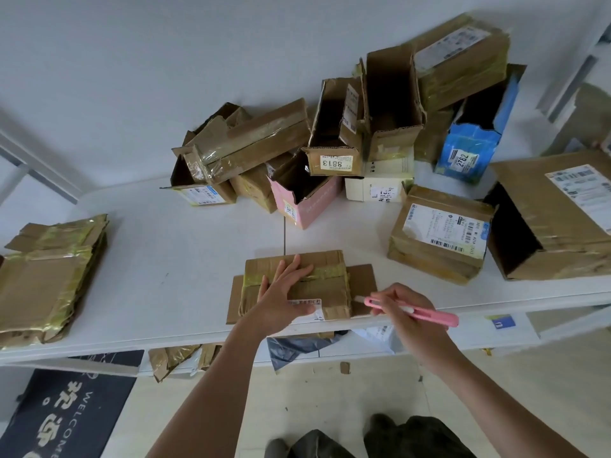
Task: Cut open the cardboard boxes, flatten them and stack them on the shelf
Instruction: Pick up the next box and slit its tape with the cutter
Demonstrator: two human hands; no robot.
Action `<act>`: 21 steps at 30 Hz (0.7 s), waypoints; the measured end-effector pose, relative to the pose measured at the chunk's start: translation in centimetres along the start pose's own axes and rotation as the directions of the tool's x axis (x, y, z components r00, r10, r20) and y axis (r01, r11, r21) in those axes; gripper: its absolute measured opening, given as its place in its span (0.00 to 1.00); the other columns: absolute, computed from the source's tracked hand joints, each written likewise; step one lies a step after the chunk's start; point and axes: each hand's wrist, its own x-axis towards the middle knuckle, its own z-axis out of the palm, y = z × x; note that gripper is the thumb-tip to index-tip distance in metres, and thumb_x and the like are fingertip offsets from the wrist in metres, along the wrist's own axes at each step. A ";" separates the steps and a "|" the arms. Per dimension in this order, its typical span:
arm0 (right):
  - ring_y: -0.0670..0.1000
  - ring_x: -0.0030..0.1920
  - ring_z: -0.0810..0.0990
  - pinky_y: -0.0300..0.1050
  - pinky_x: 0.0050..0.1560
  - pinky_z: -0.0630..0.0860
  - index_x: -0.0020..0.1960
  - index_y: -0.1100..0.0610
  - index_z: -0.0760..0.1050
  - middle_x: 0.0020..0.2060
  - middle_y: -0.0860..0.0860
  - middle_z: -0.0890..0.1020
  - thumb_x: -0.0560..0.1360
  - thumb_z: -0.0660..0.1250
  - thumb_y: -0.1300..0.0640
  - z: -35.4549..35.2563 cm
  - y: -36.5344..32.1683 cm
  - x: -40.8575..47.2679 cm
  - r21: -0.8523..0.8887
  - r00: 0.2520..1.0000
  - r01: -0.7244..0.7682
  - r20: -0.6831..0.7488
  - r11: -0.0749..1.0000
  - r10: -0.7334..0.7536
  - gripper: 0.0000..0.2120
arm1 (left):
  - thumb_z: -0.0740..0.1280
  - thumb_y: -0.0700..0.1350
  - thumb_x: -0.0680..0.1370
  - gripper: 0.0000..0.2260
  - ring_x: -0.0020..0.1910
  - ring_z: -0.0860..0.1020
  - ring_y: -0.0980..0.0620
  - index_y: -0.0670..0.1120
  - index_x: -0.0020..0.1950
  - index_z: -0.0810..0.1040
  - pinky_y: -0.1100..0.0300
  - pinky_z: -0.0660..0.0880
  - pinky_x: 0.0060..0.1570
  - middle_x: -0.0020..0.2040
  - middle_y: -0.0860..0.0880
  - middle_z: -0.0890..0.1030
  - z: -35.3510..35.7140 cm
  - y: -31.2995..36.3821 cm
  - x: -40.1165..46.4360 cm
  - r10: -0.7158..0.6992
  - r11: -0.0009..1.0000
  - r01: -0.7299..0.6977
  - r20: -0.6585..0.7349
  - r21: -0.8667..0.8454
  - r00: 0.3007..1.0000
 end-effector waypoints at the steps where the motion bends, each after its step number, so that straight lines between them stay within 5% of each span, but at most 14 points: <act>1: 0.50 0.39 0.82 0.40 0.37 0.77 0.48 0.61 0.78 0.39 0.51 0.83 0.78 0.65 0.60 -0.7 -0.8 0.3 -0.013 0.998 0.049 -0.042 0.999 -0.050 0.05 | 0.73 0.45 0.76 0.35 0.78 0.38 0.60 0.63 0.76 0.59 0.52 0.31 0.73 0.78 0.64 0.46 0.0 -0.1 0.0 0.002 1.000 -0.002 0.000 -0.002 1.000; 4: 0.59 0.40 0.79 0.52 0.38 0.78 0.52 0.61 0.74 0.40 0.55 0.80 0.79 0.65 0.61 -4.3 -2.7 2.9 -0.245 0.932 0.223 -0.230 0.943 -0.280 0.04 | 0.73 0.45 0.75 0.35 0.77 0.38 0.61 0.64 0.74 0.59 0.52 0.31 0.74 0.78 0.64 0.46 0.0 -0.2 0.1 0.013 1.000 -0.013 -0.006 -0.012 1.000; 6: 0.58 0.41 0.78 0.55 0.39 0.77 0.50 0.63 0.75 0.42 0.57 0.80 0.78 0.65 0.66 -7.3 -2.9 5.3 -0.620 0.863 0.237 -0.219 0.748 -0.455 0.02 | 0.73 0.45 0.75 0.35 0.77 0.38 0.61 0.64 0.74 0.59 0.53 0.31 0.74 0.79 0.62 0.46 0.1 -0.1 0.0 0.014 1.000 -0.015 -0.009 -0.015 1.000; 8: 0.62 0.48 0.76 0.59 0.43 0.77 0.52 0.64 0.76 0.49 0.61 0.79 0.72 0.70 0.65 -9.9 -2.5 7.3 -0.872 0.918 0.049 -0.152 0.486 -0.366 0.09 | 0.73 0.45 0.75 0.35 0.77 0.38 0.61 0.63 0.75 0.59 0.52 0.31 0.74 0.79 0.62 0.46 0.0 0.1 -0.2 0.008 1.000 -0.009 -0.007 -0.022 1.000; 10: 0.65 0.58 0.72 0.62 0.52 0.76 0.59 0.62 0.76 0.60 0.63 0.75 0.65 0.77 0.63 -11.3 -2.2 8.6 -0.924 0.978 -0.114 -0.170 0.365 -0.124 0.24 | 0.73 0.45 0.76 0.34 0.77 0.38 0.61 0.62 0.76 0.59 0.52 0.31 0.74 0.80 0.61 0.46 0.0 0.2 -0.2 0.005 1.000 -0.005 -0.003 -0.026 1.000; 12: 0.65 0.60 0.70 0.63 0.57 0.74 0.64 0.61 0.76 0.63 0.62 0.73 0.65 0.78 0.62 -11.6 -2.2 9.2 -0.929 0.983 -0.143 -0.173 0.340 -0.058 0.28 | 0.72 0.48 0.76 0.33 0.77 0.38 0.62 0.61 0.76 0.60 0.52 0.31 0.74 0.80 0.62 0.46 0.0 0.3 -0.2 -0.003 1.000 0.003 -0.005 -0.028 1.000; 16: 0.66 0.58 0.69 0.62 0.56 0.71 0.66 0.59 0.72 0.58 0.64 0.73 0.65 0.75 0.65 -9.5 -3.9 9.5 -0.935 0.948 -0.148 -0.227 0.324 -0.222 0.30 | 0.69 0.57 0.77 0.30 0.76 0.38 0.64 0.61 0.76 0.61 0.53 0.32 0.75 0.79 0.64 0.47 0.5 0.6 -0.2 -0.028 1.000 0.028 -0.050 -0.002 0.998; 21: 0.55 0.60 0.73 0.49 0.60 0.75 0.64 0.61 0.75 0.59 0.57 0.76 0.75 0.65 0.67 -0.7 -5.0 9.1 -0.766 0.939 0.318 0.173 0.559 -0.297 0.18 | 0.62 0.64 0.78 0.28 0.77 0.39 0.63 0.62 0.77 0.60 0.50 0.35 0.76 0.79 0.64 0.47 1.7 0.4 -0.4 -0.005 0.986 0.032 -0.162 0.164 0.987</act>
